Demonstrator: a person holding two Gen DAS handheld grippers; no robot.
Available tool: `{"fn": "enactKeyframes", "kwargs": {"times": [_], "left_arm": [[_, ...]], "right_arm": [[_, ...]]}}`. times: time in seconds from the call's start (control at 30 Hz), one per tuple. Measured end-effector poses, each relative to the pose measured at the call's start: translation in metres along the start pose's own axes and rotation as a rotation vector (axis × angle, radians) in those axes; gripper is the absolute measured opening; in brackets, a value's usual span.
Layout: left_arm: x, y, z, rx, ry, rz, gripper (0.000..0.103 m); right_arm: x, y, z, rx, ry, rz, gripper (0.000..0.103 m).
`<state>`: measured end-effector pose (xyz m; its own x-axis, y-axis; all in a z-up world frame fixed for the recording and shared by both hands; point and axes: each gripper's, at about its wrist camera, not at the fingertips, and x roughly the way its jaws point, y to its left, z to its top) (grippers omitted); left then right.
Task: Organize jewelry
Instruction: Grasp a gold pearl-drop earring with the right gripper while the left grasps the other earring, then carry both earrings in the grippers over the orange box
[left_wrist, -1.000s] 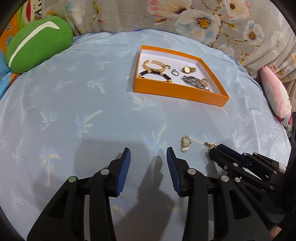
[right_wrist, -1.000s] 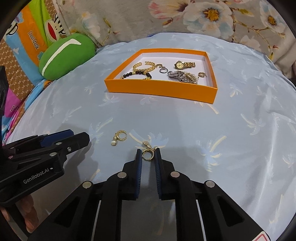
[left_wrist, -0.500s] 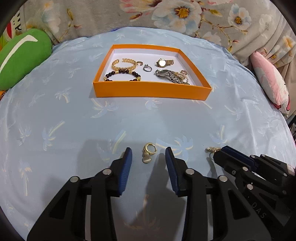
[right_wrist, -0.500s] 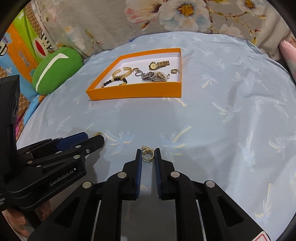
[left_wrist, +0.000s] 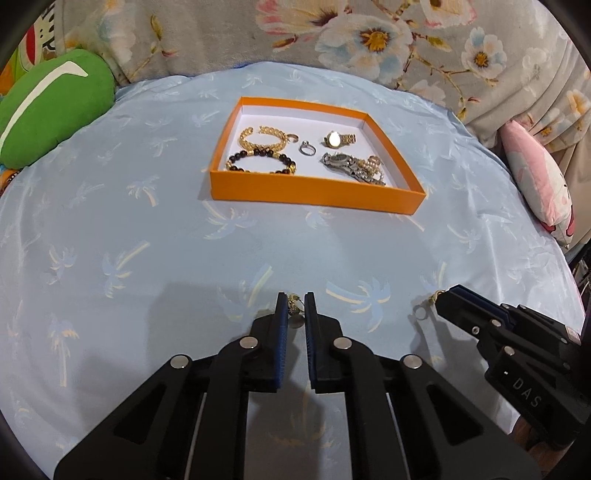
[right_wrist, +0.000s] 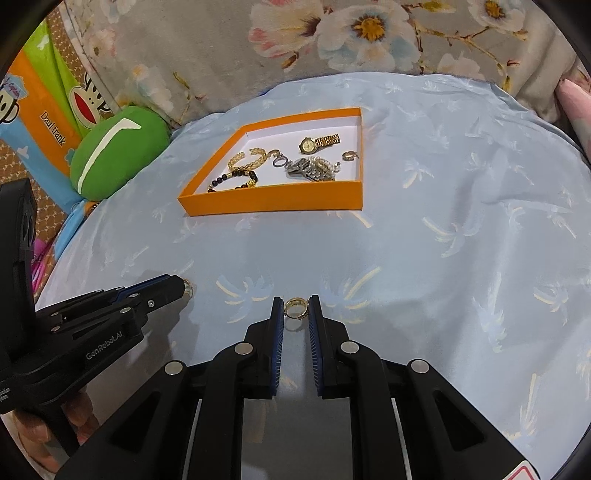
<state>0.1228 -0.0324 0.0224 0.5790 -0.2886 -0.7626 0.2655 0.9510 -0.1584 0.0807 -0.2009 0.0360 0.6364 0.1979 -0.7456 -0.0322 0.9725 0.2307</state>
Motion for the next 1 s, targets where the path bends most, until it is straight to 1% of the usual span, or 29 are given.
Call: {"fn": "enactKeyframes", "kwargs": {"times": [0.03, 0.17, 0.3, 0.37, 0.47, 0.53, 0.67, 0.7, 0.77, 0.8, 0.87, 0.93, 1.0], "left_arm": [[-0.003, 0.001, 0.001, -0.001, -0.006, -0.003, 0.008], [-0.012, 0.006, 0.009, -0.008, -0.027, 0.0, 0.008], [-0.016, 0.011, 0.012, -0.017, -0.039, 0.004, 0.008], [-0.015, 0.013, 0.011, -0.02, -0.035, 0.008, 0.008], [-0.013, 0.015, 0.008, -0.028, -0.024, 0.007, 0.008], [-0.012, 0.016, 0.005, -0.031, -0.017, 0.006, 0.008], [-0.009, 0.014, 0.001, -0.027, -0.005, 0.001, 0.008], [-0.009, 0.014, 0.001, -0.024, -0.003, 0.001, 0.008], [-0.009, 0.012, 0.0, -0.018, -0.003, 0.0, 0.008], [-0.009, 0.012, 0.0, -0.017, -0.003, 0.001, 0.008], [-0.009, 0.012, -0.001, -0.017, -0.002, 0.0, 0.008], [-0.008, 0.013, -0.002, -0.019, 0.001, -0.001, 0.008], [-0.008, 0.012, -0.002, -0.02, 0.003, -0.002, 0.008]], "right_arm": [[-0.002, 0.001, 0.002, -0.001, -0.003, 0.004, 0.0], [-0.006, 0.002, 0.009, -0.009, -0.019, 0.003, 0.0], [-0.002, -0.001, 0.01, -0.009, -0.007, 0.001, 0.0], [0.0, -0.003, 0.006, -0.005, 0.004, 0.0, 0.004], [0.001, -0.002, -0.002, -0.025, 0.026, -0.006, 0.013], [0.003, 0.002, -0.009, -0.041, 0.045, -0.008, 0.026], [0.013, 0.007, -0.018, -0.058, 0.075, -0.02, 0.027], [0.014, 0.008, -0.018, -0.065, 0.072, -0.026, 0.027], [0.015, 0.013, -0.019, -0.104, 0.063, -0.065, 0.022], [0.016, 0.015, -0.019, -0.119, 0.062, -0.078, 0.016], [0.016, 0.014, -0.018, -0.124, 0.06, -0.078, 0.015], [0.015, 0.012, -0.017, -0.116, 0.059, -0.074, 0.007], [0.014, 0.011, -0.017, -0.11, 0.056, -0.073, 0.006]]}}
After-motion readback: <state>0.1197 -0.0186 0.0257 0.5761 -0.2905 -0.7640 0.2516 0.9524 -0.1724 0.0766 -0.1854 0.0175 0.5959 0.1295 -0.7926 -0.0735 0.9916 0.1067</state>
